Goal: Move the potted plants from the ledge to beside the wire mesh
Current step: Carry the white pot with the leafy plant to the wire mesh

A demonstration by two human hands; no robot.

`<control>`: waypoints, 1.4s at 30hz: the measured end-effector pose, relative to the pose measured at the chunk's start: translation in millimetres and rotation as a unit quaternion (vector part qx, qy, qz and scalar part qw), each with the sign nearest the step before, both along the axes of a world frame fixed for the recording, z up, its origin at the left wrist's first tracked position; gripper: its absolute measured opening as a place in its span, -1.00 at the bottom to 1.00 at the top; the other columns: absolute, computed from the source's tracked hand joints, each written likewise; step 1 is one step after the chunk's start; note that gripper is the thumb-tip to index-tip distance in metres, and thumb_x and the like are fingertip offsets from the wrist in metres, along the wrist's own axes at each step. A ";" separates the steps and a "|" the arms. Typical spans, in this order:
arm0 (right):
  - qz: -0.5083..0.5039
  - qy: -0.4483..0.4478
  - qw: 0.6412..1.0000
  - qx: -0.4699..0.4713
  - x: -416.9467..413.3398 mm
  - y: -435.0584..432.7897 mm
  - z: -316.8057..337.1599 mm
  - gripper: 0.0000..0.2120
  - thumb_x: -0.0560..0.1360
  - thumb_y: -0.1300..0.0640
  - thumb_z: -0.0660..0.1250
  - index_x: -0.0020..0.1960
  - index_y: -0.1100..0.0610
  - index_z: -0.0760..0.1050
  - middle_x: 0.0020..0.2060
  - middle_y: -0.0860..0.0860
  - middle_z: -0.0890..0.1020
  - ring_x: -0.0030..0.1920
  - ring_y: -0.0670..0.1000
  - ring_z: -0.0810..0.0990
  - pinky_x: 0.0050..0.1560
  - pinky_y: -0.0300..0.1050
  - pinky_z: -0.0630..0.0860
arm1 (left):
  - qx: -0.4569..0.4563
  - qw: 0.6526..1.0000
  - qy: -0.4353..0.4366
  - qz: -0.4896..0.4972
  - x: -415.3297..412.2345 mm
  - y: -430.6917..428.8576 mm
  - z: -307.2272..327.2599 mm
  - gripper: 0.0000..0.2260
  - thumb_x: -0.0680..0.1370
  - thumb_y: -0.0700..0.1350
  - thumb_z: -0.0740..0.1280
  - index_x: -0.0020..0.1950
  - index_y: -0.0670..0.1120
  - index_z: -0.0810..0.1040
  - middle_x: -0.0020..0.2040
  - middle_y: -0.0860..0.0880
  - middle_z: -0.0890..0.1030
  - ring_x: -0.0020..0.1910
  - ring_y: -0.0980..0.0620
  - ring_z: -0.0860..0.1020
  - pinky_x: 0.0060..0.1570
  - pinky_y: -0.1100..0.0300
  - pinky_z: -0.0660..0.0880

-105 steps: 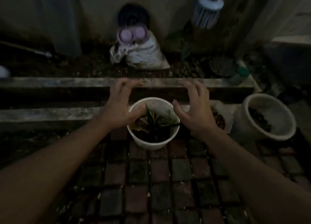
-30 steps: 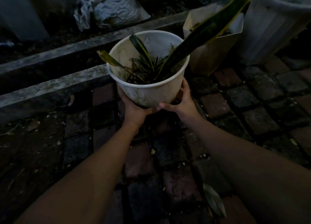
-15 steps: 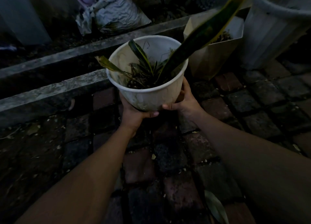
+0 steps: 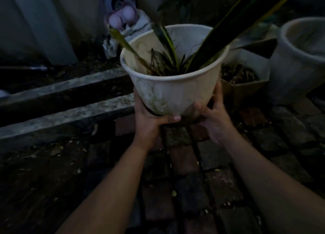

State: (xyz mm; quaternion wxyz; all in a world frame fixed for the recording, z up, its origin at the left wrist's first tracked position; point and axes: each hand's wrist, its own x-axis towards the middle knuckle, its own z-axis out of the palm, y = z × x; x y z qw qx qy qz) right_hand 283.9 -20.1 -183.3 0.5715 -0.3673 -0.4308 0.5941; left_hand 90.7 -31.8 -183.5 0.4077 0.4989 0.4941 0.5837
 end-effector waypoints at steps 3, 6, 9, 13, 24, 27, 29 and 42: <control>0.022 -0.024 0.999 0.037 8.2 16.6 76.1 0.04 0.22 -0.11 0.65 0.50 -0.43 0.09 0.53 -0.15 0.26 0.48 0.04 0.37 0.22 0.36 0.53 | 0.010 0.999 -0.017 0.026 2.0 9.4 78.6 0.21 0.07 -0.27 0.70 0.61 0.02 0.16 0.46 0.08 0.45 0.37 0.18 0.50 0.21 0.11 0.60; 0.041 -0.021 0.997 0.069 8.3 23.1 164.2 0.04 0.26 -0.11 0.65 0.53 -0.36 0.08 0.55 -0.14 0.28 0.50 0.02 0.36 0.30 0.36 0.47 | 0.028 0.999 -0.028 0.023 4.6 11.9 173.9 0.20 0.06 -0.21 0.70 0.61 0.03 0.17 0.48 0.02 0.45 0.41 0.06 0.49 0.21 0.07 0.60; 0.020 -0.020 0.995 0.093 -4.3 23.7 268.0 0.07 0.26 -0.12 0.64 0.57 -0.25 0.07 0.56 -0.06 0.26 0.51 0.07 0.33 0.36 0.36 0.42 | 0.042 0.998 -0.041 0.014 -1.8 6.1 278.5 0.25 0.10 -0.25 0.69 0.65 0.03 0.06 0.51 0.03 0.41 0.42 0.10 0.48 0.14 0.13 0.61; -0.001 -0.016 0.995 0.102 -33.2 17.5 424.5 0.02 0.24 -0.19 0.64 0.56 -0.23 0.16 0.53 -0.03 0.31 0.48 0.11 0.38 0.31 0.37 0.46 | 0.055 0.996 -0.057 0.043 -25.8 -17.7 428.5 0.22 0.13 -0.24 0.68 0.65 0.01 0.07 0.46 0.13 0.48 0.38 0.13 0.52 0.14 0.11 0.62; 0.106 -0.016 0.971 0.212 -211.1 -69.9 851.5 -0.01 0.33 -0.13 0.59 0.57 -0.24 0.05 0.58 0.03 0.20 0.53 0.13 0.30 0.37 0.31 0.44 | 0.130 0.979 -0.082 0.137 -196.0 -136.1 845.4 0.11 0.25 -0.08 0.69 0.64 0.17 0.10 0.56 0.08 0.38 0.49 0.02 0.43 0.30 0.06 0.52; 0.141 0.006 0.958 0.250 -268.8 -101.1 921.8 -0.01 0.32 -0.10 0.60 0.57 -0.19 0.10 0.55 0.04 0.28 0.48 0.09 0.39 0.30 0.14 0.54 | 0.150 0.969 -0.086 0.176 -248.3 -181.3 911.9 0.09 0.27 -0.03 0.70 0.63 0.23 0.11 0.55 0.11 0.39 0.47 0.04 0.45 0.26 0.10 0.54; 0.173 0.023 0.948 0.268 -304.1 -119.8 953.4 0.01 0.32 -0.09 0.60 0.59 -0.16 0.07 0.57 0.03 0.25 0.49 0.05 0.39 0.28 0.04 0.54 | 0.167 0.960 -0.081 0.208 -277.5 -209.1 941.7 0.09 0.26 0.01 0.70 0.63 0.23 0.11 0.57 0.10 0.35 0.48 0.01 0.44 0.28 0.02 0.55; 0.518 0.095 0.809 0.260 -451.2 -232.9 943.4 -0.03 0.36 0.08 0.53 0.60 -0.06 0.04 0.60 0.02 0.18 0.56 0.07 0.25 0.43 0.35 0.34 | 0.181 0.807 -0.033 0.561 -314.7 -413.3 931.3 0.04 0.27 -0.13 0.68 0.62 0.11 0.19 0.41 0.17 0.55 0.37 0.05 0.56 0.13 0.07 0.63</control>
